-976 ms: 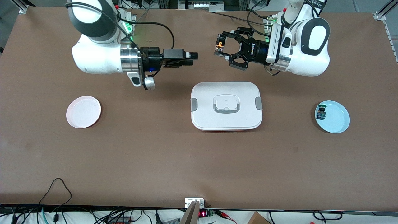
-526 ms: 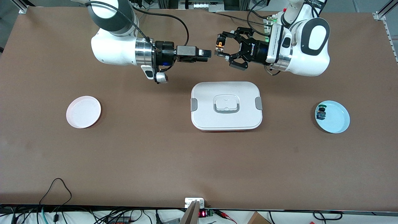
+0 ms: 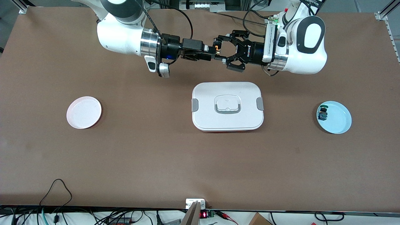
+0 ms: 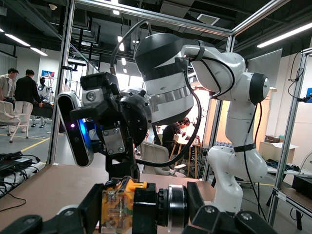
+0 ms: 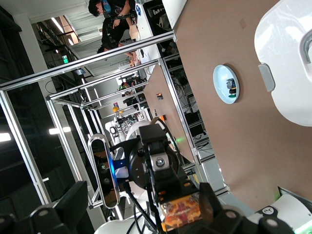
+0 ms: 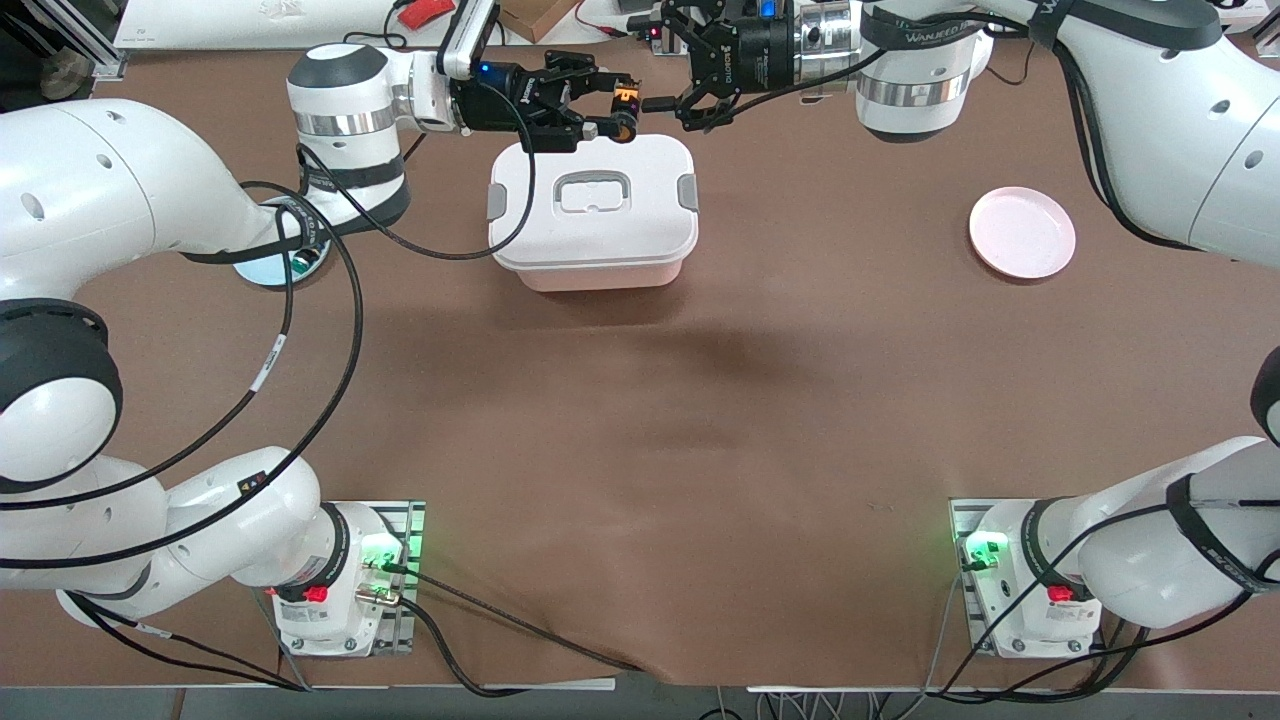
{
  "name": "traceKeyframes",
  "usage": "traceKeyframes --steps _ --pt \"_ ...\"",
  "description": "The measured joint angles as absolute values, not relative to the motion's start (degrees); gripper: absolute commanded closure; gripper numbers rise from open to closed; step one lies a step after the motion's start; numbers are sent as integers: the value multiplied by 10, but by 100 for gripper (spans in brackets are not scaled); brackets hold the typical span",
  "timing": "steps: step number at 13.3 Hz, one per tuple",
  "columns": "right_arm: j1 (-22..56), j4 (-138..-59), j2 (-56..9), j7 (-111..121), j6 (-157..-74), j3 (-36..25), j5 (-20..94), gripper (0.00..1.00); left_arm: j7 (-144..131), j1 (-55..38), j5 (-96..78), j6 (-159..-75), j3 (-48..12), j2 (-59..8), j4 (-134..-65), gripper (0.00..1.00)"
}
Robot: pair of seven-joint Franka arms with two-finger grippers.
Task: Transfer orange switch to right arm and place
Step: 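Close the right gripper on the orange switch beside the left gripper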
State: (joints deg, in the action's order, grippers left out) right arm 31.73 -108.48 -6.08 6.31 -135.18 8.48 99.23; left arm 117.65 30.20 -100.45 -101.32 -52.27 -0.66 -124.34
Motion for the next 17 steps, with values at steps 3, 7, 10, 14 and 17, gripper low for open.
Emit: traceKeyframes --steps 3,7,10,14,17 --pt "317 -1098 -60 107 -1352 85 1036 0 1184 302 -1005 -1014 -523 -7 -1243 100" --pt "317 -1111 -60 159 -1352 93 1090 0 1186 303 -1005 -1015 -523 -7 -1243 100" --pt "317 -1112 -60 189 -1352 94 1090 0 1187 303 -1005 -1015 -523 -7 -1243 100" --pt "317 -1121 -60 218 -1352 100 1090 0 1187 304 -1005 -1015 -523 -7 -1243 100" --pt "317 -1121 -60 224 -1352 103 1092 1 1187 304 -1005 -1015 -523 -9 -1243 100"
